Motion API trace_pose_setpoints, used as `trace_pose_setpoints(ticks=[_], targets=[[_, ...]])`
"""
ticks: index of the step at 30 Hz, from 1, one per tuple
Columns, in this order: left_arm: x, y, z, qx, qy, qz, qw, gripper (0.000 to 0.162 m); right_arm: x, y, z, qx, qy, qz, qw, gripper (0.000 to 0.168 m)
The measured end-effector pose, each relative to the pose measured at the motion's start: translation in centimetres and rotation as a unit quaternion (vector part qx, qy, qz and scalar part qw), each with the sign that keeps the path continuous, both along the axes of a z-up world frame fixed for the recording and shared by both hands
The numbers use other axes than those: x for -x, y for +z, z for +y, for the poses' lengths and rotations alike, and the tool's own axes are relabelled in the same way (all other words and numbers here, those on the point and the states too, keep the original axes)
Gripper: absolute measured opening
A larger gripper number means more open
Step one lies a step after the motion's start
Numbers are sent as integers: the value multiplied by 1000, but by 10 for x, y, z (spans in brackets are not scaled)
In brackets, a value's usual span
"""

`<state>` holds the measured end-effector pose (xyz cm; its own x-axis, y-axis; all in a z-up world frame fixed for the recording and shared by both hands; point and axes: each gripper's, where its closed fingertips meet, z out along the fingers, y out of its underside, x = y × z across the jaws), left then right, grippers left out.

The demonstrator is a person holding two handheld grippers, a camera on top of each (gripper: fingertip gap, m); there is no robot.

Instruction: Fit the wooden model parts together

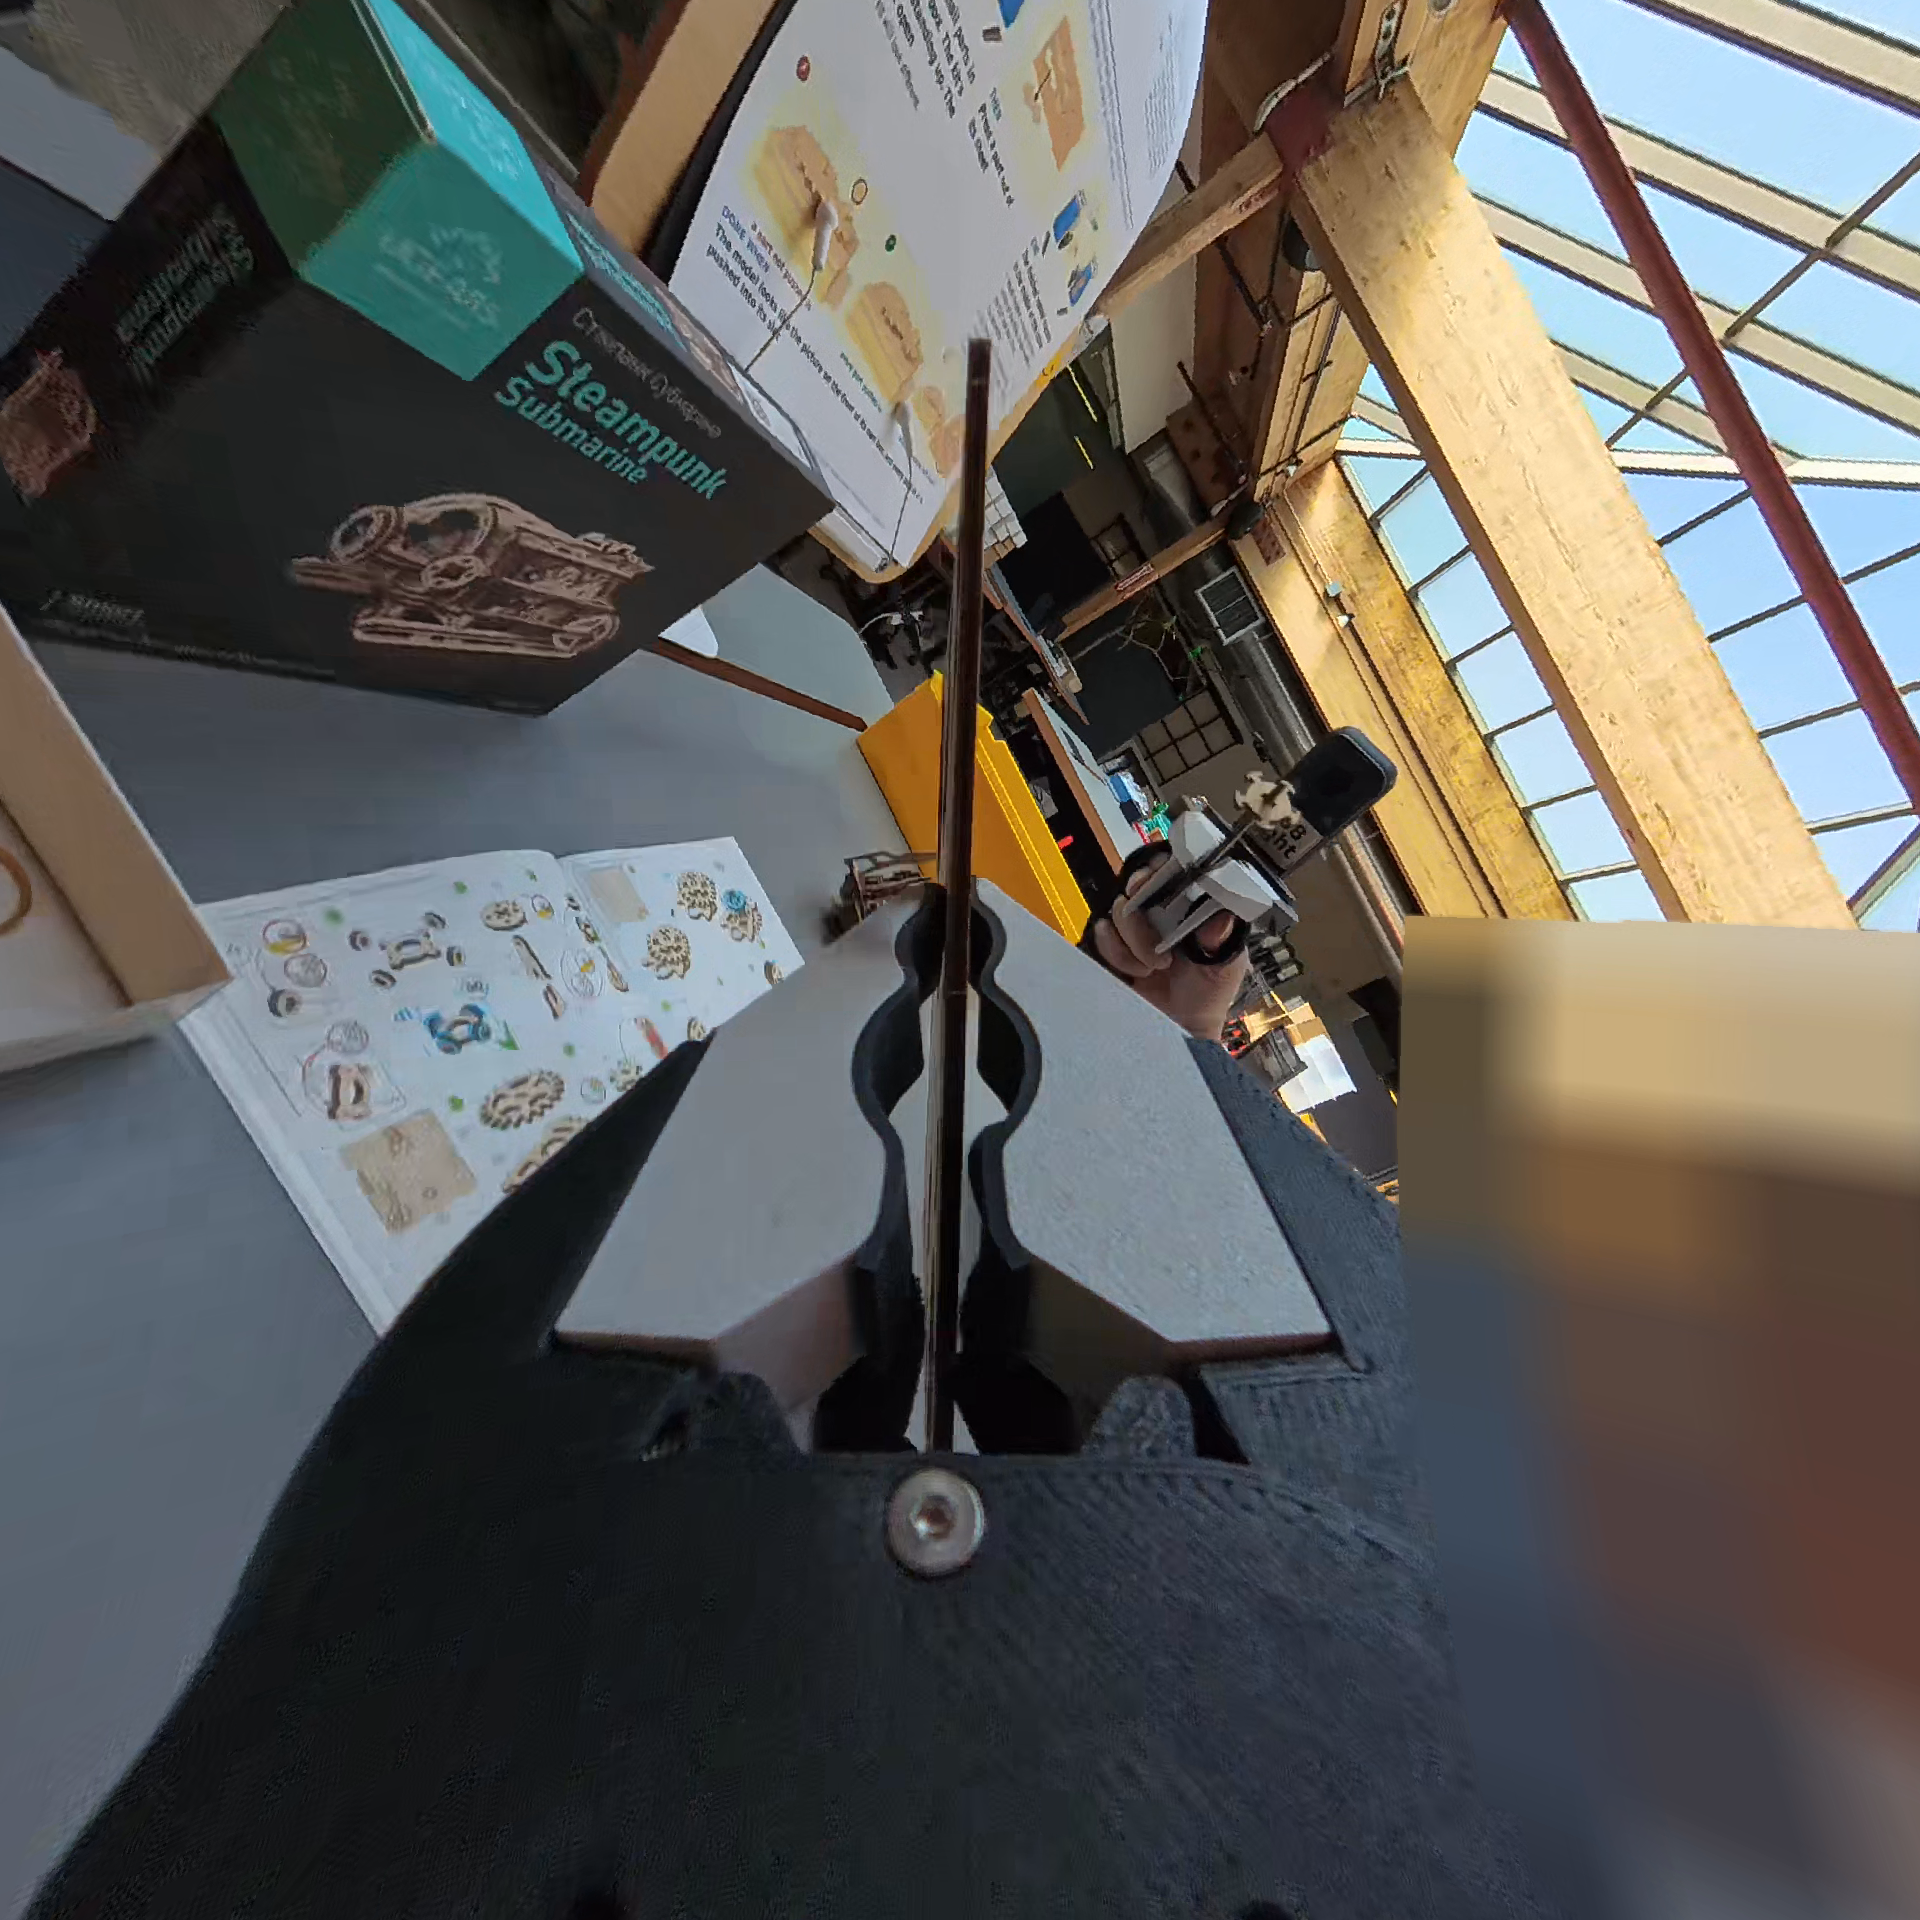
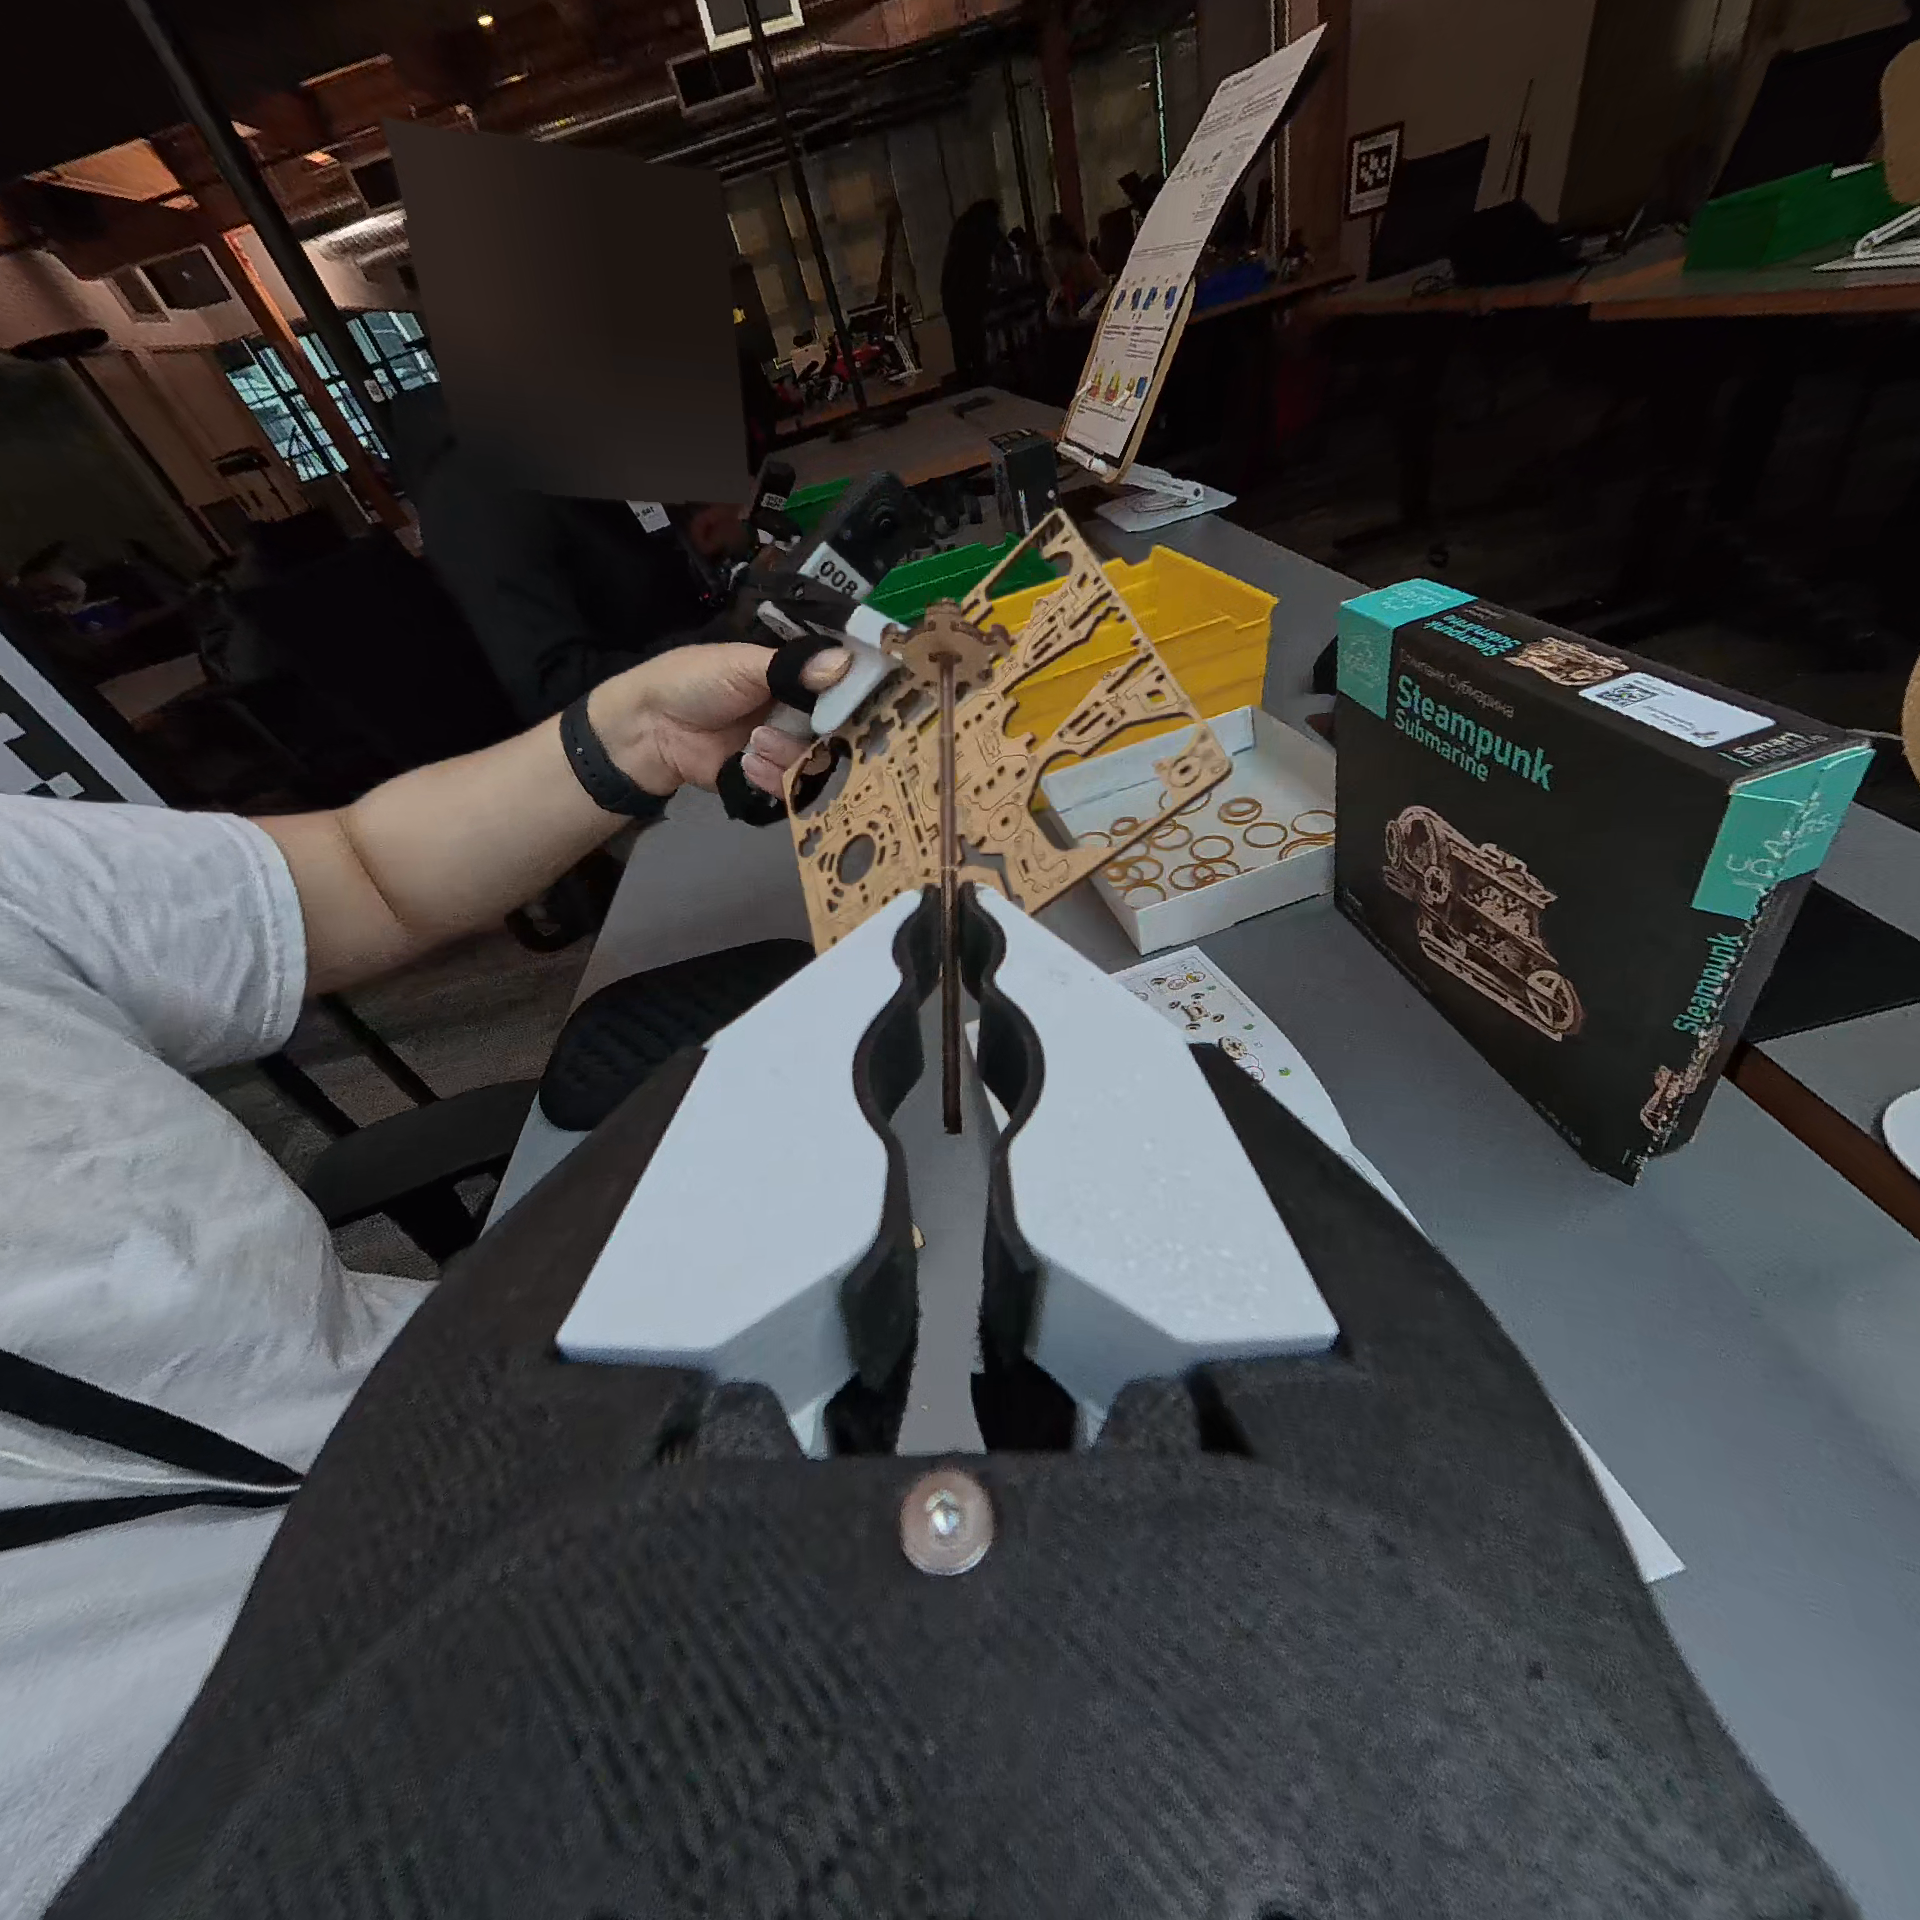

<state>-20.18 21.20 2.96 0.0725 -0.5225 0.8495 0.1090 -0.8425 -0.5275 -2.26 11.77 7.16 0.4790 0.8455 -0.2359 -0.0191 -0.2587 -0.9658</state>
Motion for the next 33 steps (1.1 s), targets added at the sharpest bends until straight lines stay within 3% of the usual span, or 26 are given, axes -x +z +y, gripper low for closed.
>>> trace_pose_setpoints(ticks=[5,9,16,22,27,31,33], targets=[[99,-22,-29,49,-12,112,992,0,7,-7,0,7,8,-16,1000,1],[174,-42,-35,46,43,215,974,1,10,-20,3,21,4,-48,999,1],[268,-85,-47,78,86,273,955,0,13,-28,1,31,3,-75,997,1],[301,-121,-49,54,75,311,946,3,22,-45,1,44,9,-109,993,1],[315,-147,-43,67,93,319,941,17,25,-53,3,54,13,-110,992,1],[324,-159,-36,36,106,359,927,51,26,-58,5,61,13,-112,992,1],[332,-161,-29,2,123,396,910,60,27,-61,7,63,13,-116,991,1]])
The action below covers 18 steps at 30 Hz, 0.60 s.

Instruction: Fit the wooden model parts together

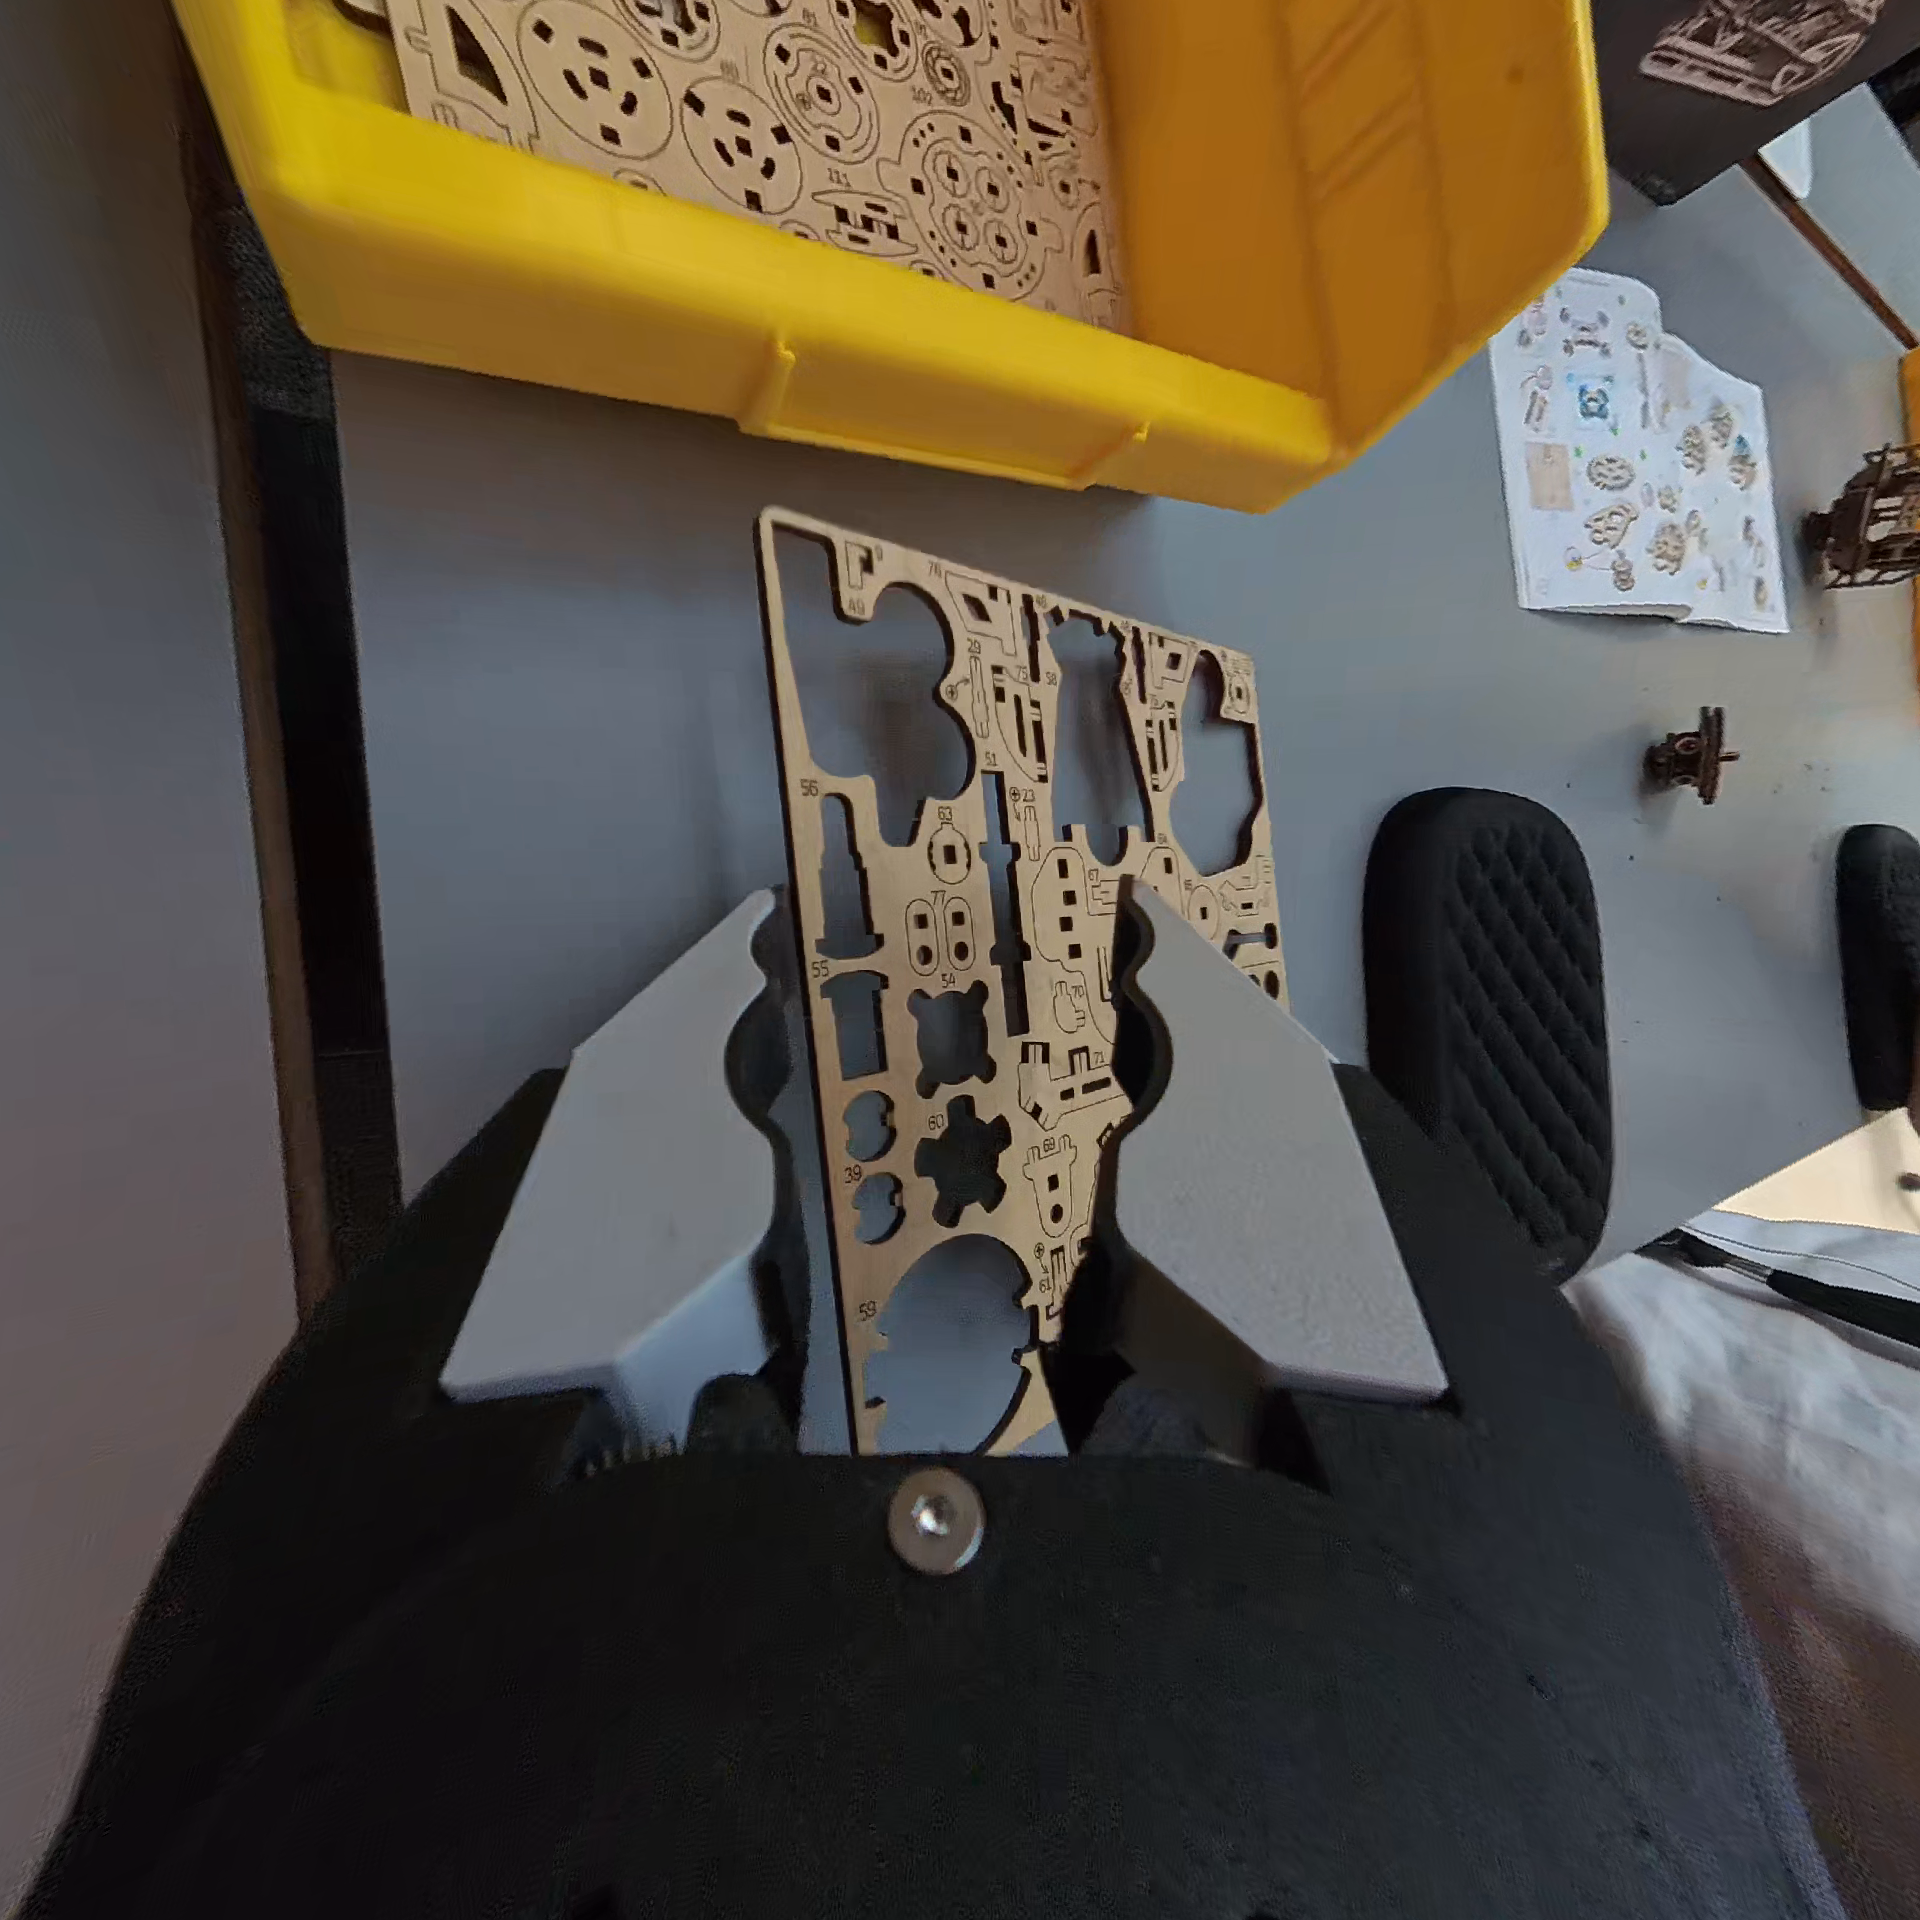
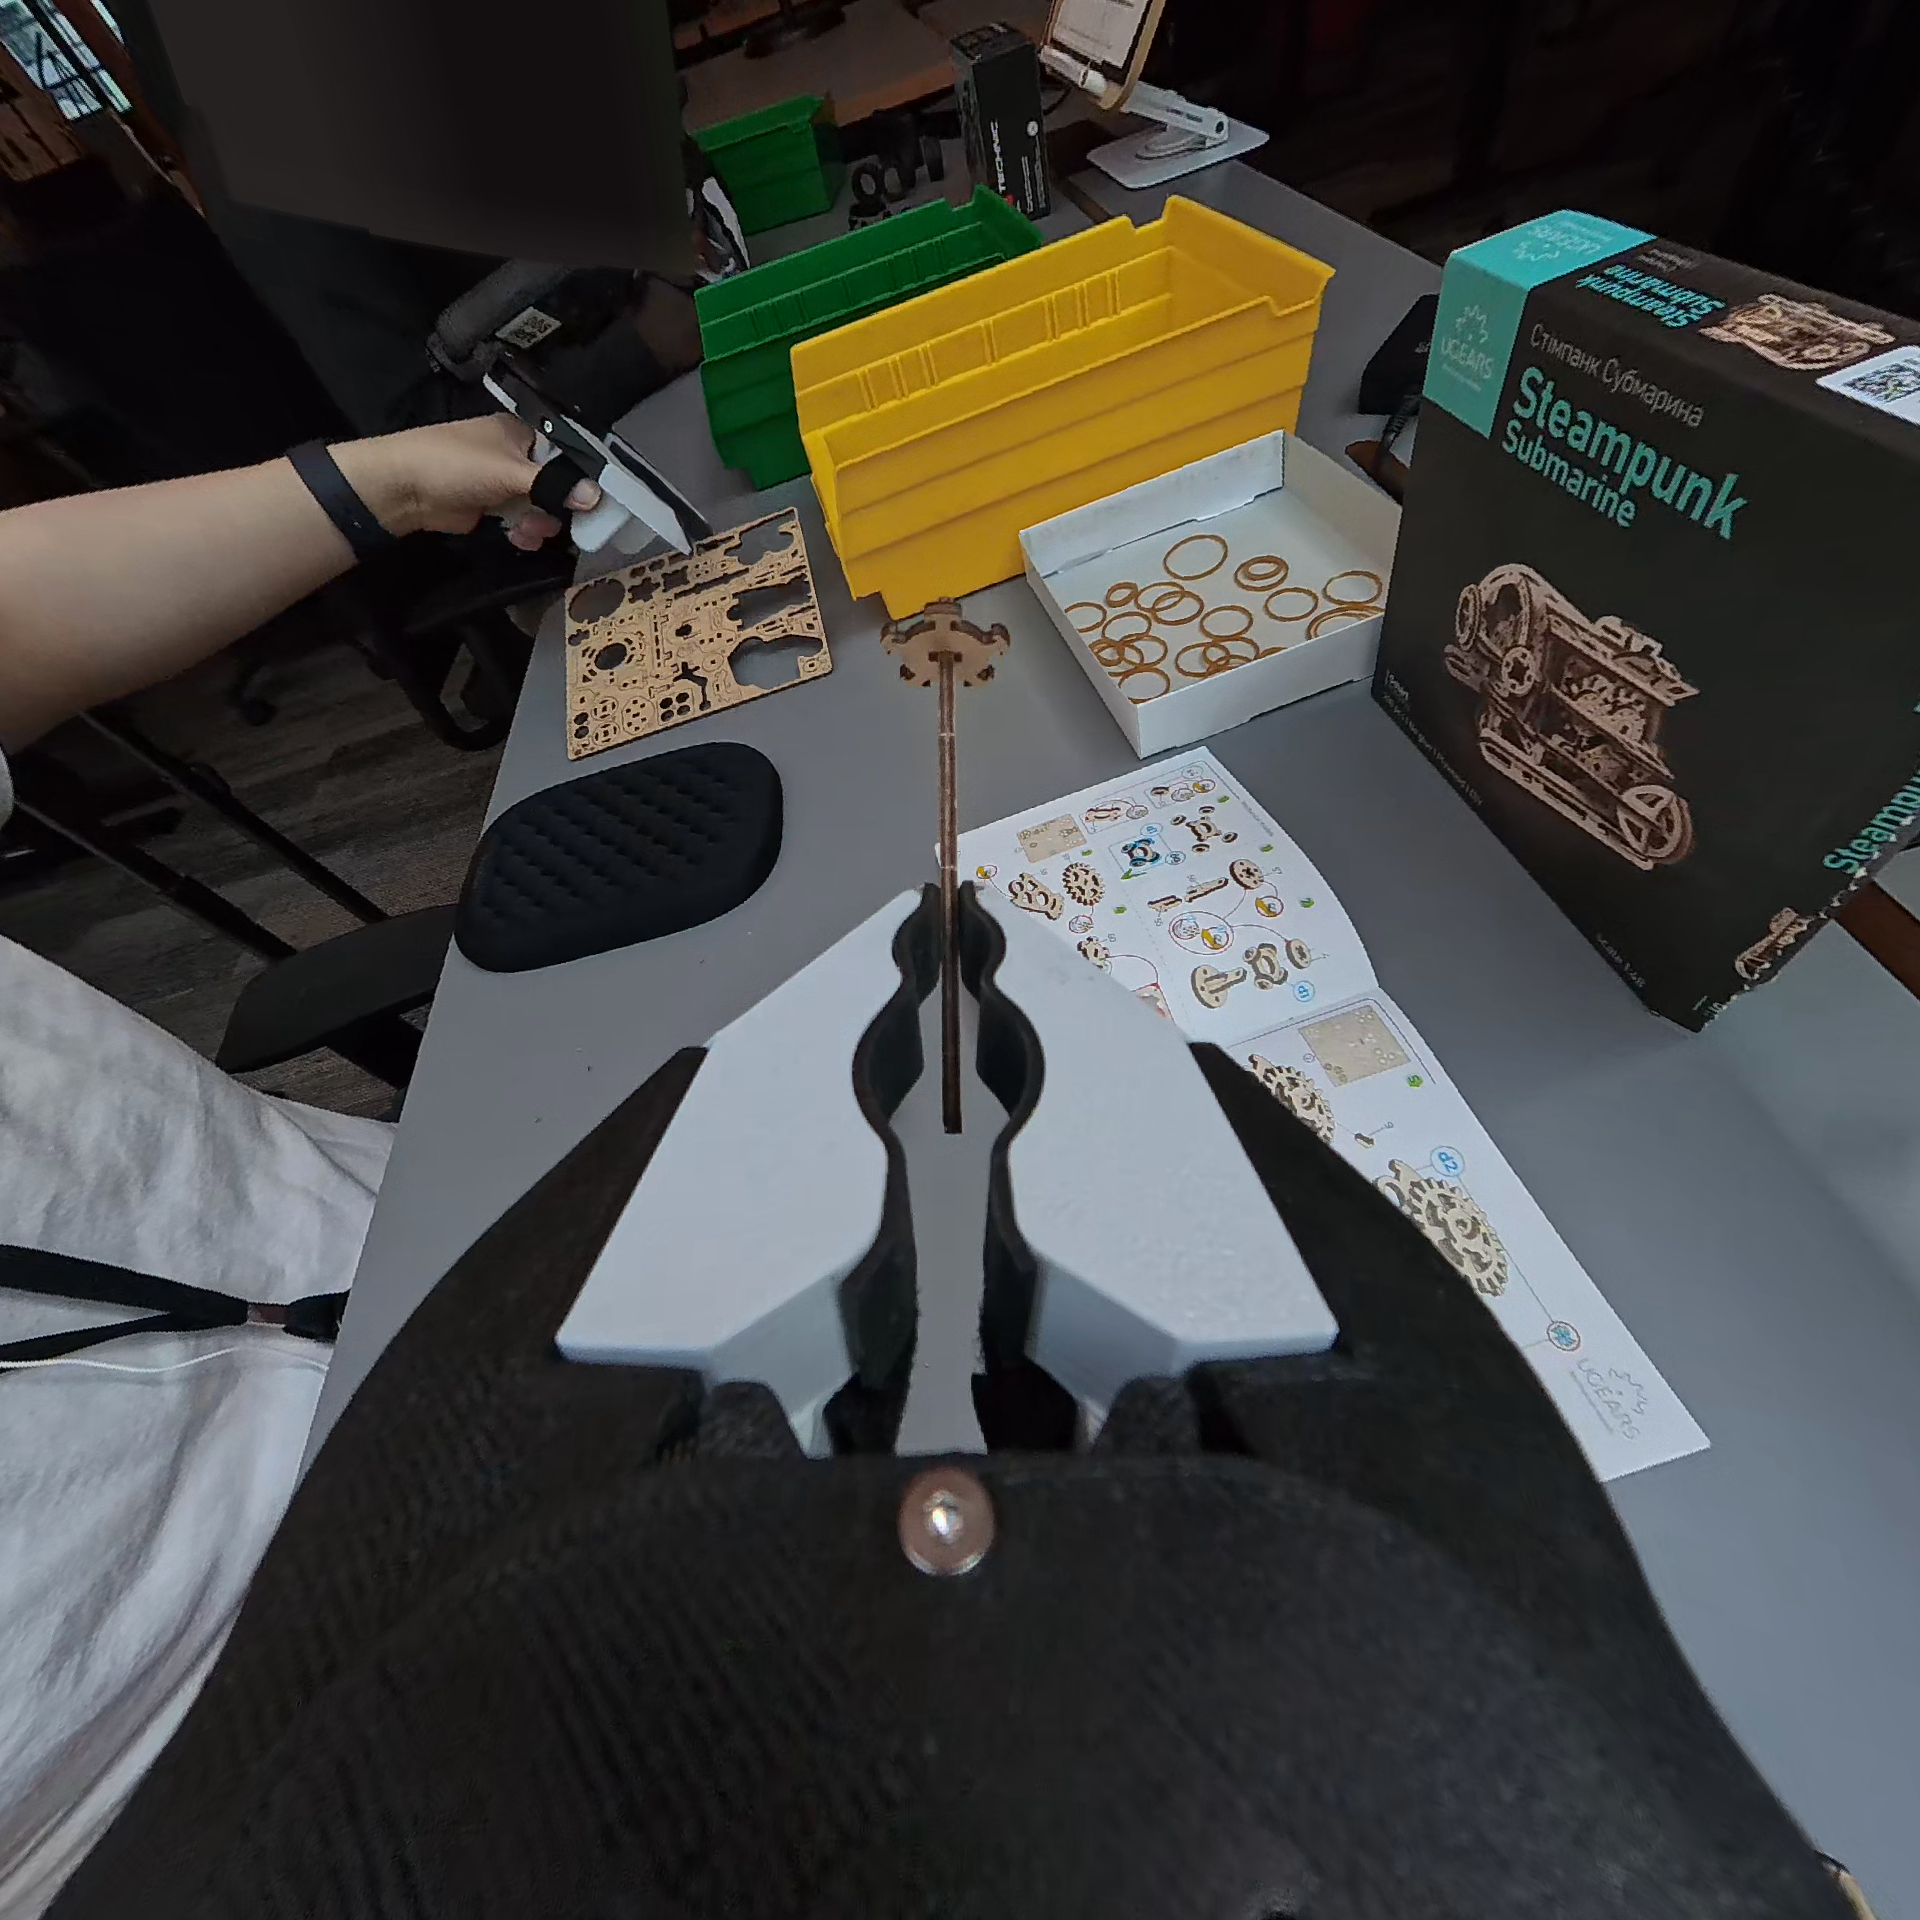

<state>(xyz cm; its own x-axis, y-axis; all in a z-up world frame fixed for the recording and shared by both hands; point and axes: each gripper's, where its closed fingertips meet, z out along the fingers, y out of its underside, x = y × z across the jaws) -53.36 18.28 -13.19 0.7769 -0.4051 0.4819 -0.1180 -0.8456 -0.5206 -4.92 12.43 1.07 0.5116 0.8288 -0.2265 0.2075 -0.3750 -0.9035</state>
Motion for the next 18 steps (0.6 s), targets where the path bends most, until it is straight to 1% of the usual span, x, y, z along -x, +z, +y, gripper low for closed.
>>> trace_pose_setpoints(ticks=[2,3,5,6,7,9,11,12,13,14,15,16,18], targets=[[9,2,10,-45,16,43,998,70,1,-5,2,2,-3,-9,1000,1],[15,4,15,-69,24,65,995,72,1,-8,3,3,-5,-15,1000,1],[21,16,25,-142,26,116,983,72,2,-13,6,-7,-12,-36,999,1],[12,31,26,-193,15,121,974,70,5,-15,6,-20,-7,-49,999,1],[-10,50,23,-239,-8,98,966,68,11,-18,4,-35,6,-66,997,1],[-77,88,0,-307,-88,28,947,61,30,-25,-5,-66,48,-100,992,1],[-154,106,-33,-351,-193,5,916,59,53,-36,-18,-95,99,-138,981,0],[-192,109,-51,-372,-247,4,895,58,63,-42,-23,-108,119,-156,975,0],[-228,110,-67,-395,-289,7,872,53,71,-47,-26,-116,128,-171,970,0],[-259,110,-76,-418,-307,15,855,42,79,-51,-31,-117,142,-177,967,0],[-286,111,-82,-436,-312,19,844,33,86,-54,-37,-116,158,-177,964,0],[-308,110,-90,-440,-327,16,836,29,90,-56,-40,-116,165,-181,963,0],[-337,108,-101,-419,-358,-12,834,41,92,-60,-43,-122,169,-193,959,0]])
